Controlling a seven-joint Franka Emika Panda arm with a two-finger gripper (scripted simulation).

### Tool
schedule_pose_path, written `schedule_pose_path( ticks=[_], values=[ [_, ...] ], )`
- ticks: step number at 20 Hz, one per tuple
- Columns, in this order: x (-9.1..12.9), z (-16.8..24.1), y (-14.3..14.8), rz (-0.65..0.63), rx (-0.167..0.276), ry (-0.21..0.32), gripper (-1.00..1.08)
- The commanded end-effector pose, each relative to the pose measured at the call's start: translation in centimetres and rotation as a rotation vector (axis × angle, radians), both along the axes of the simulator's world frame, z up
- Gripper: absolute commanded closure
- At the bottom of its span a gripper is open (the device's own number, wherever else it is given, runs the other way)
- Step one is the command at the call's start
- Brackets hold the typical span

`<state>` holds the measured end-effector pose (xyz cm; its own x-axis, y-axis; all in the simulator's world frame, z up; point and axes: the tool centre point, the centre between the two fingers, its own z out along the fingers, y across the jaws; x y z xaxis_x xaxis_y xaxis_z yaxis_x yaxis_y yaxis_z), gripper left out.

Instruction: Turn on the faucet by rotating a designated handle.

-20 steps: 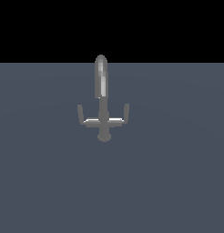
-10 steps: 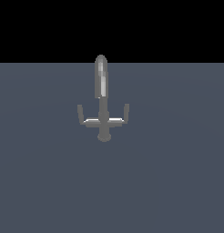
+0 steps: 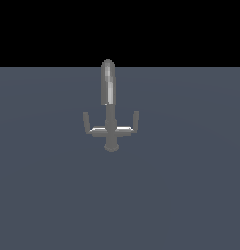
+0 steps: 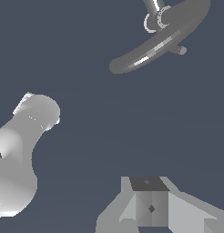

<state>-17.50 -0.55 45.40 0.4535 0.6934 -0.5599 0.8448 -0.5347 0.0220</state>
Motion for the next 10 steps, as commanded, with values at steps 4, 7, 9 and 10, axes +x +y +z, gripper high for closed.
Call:
schedule_pose_path(
  ticks=[4, 7, 9, 10],
  values=[
    [1.8, -1.1, 0.1, 0.150, -0.038, 0.130, 1.08],
    [2.8, -1.8, 0.1, 0.228, -0.056, 0.204, 1.08],
    [3.5, -2.2, 0.2, 0.279, -0.066, 0.253, 1.08],
    [3.8, -2.5, 0.3, 0.304, -0.072, 0.279, 1.08]
  ],
)
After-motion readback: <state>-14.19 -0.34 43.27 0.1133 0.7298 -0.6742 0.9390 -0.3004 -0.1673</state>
